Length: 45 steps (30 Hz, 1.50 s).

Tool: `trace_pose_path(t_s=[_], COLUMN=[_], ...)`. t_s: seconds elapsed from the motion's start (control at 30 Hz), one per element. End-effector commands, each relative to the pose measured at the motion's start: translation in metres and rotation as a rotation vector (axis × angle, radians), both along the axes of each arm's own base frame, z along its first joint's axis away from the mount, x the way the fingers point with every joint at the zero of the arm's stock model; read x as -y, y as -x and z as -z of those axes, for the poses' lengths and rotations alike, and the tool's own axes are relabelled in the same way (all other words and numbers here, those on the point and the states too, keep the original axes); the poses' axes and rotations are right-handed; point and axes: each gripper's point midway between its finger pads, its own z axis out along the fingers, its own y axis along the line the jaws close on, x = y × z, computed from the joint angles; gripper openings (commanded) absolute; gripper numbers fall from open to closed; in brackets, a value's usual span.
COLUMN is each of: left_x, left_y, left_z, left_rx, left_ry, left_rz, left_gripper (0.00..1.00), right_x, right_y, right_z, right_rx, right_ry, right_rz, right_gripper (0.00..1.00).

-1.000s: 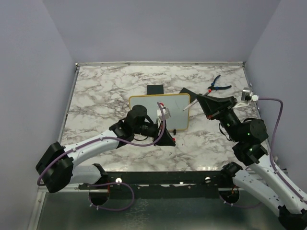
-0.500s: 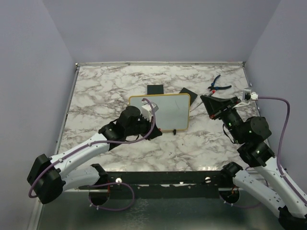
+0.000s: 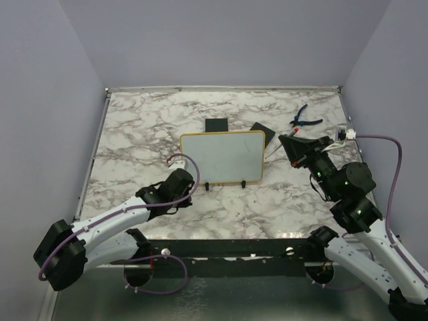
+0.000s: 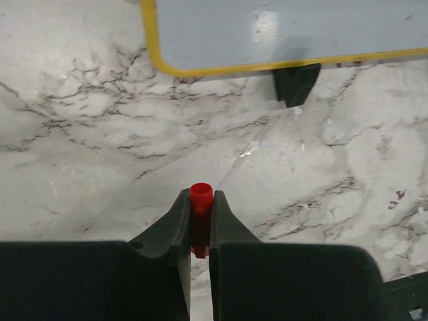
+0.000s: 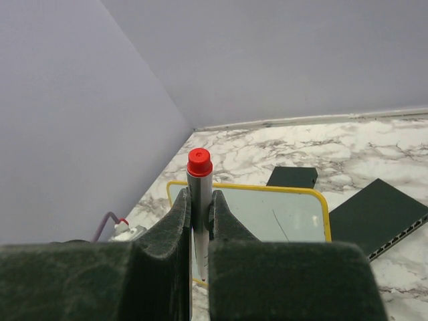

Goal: Write a sentence on the whiteboard
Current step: Place the pen cap at the center of the board.

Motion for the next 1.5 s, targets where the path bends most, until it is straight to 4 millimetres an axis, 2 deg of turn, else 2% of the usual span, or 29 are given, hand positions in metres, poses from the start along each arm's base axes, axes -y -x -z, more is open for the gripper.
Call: trace_pose_path(t_s=[0.0,0.13,0.2,0.37,0.53,0.6,0.77,0.87,0.93,1.03,1.13,1.23,1.33,1.47], left_x=[-0.025,-0.031,-0.033,-0.038,-0.037,-0.037,-0.033,-0.030,-0.031,-0.033,-0.028,-0.011,0.014,0.068], left_y=[0.000,0.004,0.006,0.008,0.009,0.008,0.005,-0.002,-0.011,-0.022,-0.031,-0.041,-0.054,-0.060], left_z=[0.016,0.027,0.034,0.046,0.045,0.044,0.031,0.006,-0.022,-0.062,-0.095,-0.133,-0.180,-0.240], left_rx=[-0.005,-0.025,-0.045,-0.073,-0.073,-0.070,-0.035,0.022,0.090,0.180,0.233,0.329,0.458,0.507], left_ry=[-0.057,-0.094,-0.116,-0.167,-0.160,-0.155,-0.109,-0.056,-0.024,-0.010,-0.005,0.040,0.123,0.305], left_rz=[-0.139,-0.136,-0.137,-0.141,-0.139,-0.140,-0.149,-0.169,-0.193,-0.196,-0.168,-0.072,0.035,0.190], left_gripper=[0.00,0.00,0.08,0.19,0.38,0.42,0.65,0.81,0.94,0.99,0.99,0.99,0.99,0.99], right_x=[0.000,-0.001,-0.002,-0.005,-0.006,-0.005,-0.009,-0.016,-0.024,-0.032,-0.043,-0.054,-0.065,-0.072], right_y=[0.001,0.000,0.000,0.000,0.000,0.000,0.000,0.000,0.000,-0.007,-0.013,-0.016,-0.014,-0.012], right_z=[0.014,0.020,0.021,0.020,0.023,0.024,0.028,0.027,0.028,0.030,0.027,0.017,0.012,0.008], right_rx=[-0.033,-0.044,-0.043,-0.043,-0.050,-0.052,-0.049,-0.020,0.026,0.075,0.105,0.123,0.138,0.165], right_ry=[0.015,0.018,0.017,0.014,0.016,0.014,0.024,0.059,0.119,0.176,0.214,0.200,0.187,0.162], right_rz=[-0.002,-0.005,-0.010,-0.021,-0.025,-0.025,-0.041,-0.075,-0.112,-0.130,-0.161,-0.199,-0.254,-0.292], right_gripper=[0.01,0.01,0.01,0.01,0.01,0.01,0.00,0.01,0.01,0.01,0.01,0.01,0.01,0.01])
